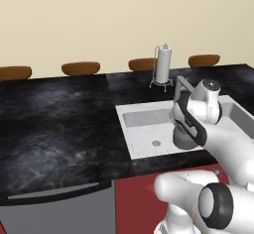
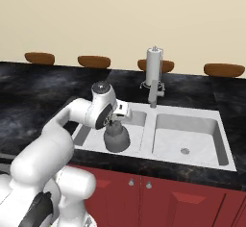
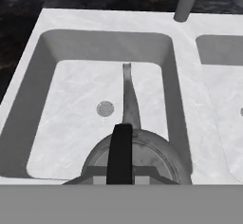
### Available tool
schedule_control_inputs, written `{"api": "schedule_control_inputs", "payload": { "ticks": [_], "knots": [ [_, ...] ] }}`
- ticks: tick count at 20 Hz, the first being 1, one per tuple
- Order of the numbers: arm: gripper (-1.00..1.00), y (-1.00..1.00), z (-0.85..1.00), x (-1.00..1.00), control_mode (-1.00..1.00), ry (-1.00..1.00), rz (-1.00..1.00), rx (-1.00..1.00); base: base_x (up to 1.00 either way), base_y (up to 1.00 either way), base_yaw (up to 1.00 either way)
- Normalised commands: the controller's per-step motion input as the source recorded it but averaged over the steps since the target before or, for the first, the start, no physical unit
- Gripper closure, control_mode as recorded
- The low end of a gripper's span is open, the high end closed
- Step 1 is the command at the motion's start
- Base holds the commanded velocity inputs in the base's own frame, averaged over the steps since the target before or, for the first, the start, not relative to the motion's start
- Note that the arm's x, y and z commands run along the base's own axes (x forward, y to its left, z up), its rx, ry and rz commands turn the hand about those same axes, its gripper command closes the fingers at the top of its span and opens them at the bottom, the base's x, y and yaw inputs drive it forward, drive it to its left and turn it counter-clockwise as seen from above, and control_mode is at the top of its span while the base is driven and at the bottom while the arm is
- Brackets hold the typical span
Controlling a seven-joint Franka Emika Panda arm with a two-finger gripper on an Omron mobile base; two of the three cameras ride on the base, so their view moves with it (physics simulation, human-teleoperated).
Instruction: Place the glass cup in the left basin and the kettle in the right basin of the sink.
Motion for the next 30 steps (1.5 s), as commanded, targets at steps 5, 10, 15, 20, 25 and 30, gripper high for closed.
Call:
{"api": "schedule_control_inputs", "payload": {
  "ticks": [5, 10, 15, 20, 25, 30],
  "knots": [
    [1.00, -0.66, 0.00, 0.04, -1.00, 0.00, 0.00, -0.01, 0.00, 0.00, 0.00],
    [1.00, -0.69, 0.00, 0.10, -1.00, 0.00, 0.00, 0.00, 0.00, 0.00, 0.00],
    [1.00, -0.68, 0.00, 0.16, -1.00, 0.00, 0.00, 0.00, 0.00, 0.00, 0.00],
    [1.00, -0.58, 0.00, 0.28, -1.00, 0.00, 0.00, 0.00, 0.00, 0.00, 0.00],
    [1.00, -0.47, 0.00, 0.42, -1.00, 0.00, 0.00, 0.00, 0.00, 0.00, 0.00],
    [1.00, -0.42, 0.00, 0.43, -1.00, 0.00, 0.00, 0.00, 0.00, 0.00, 0.00]
  ]
}}
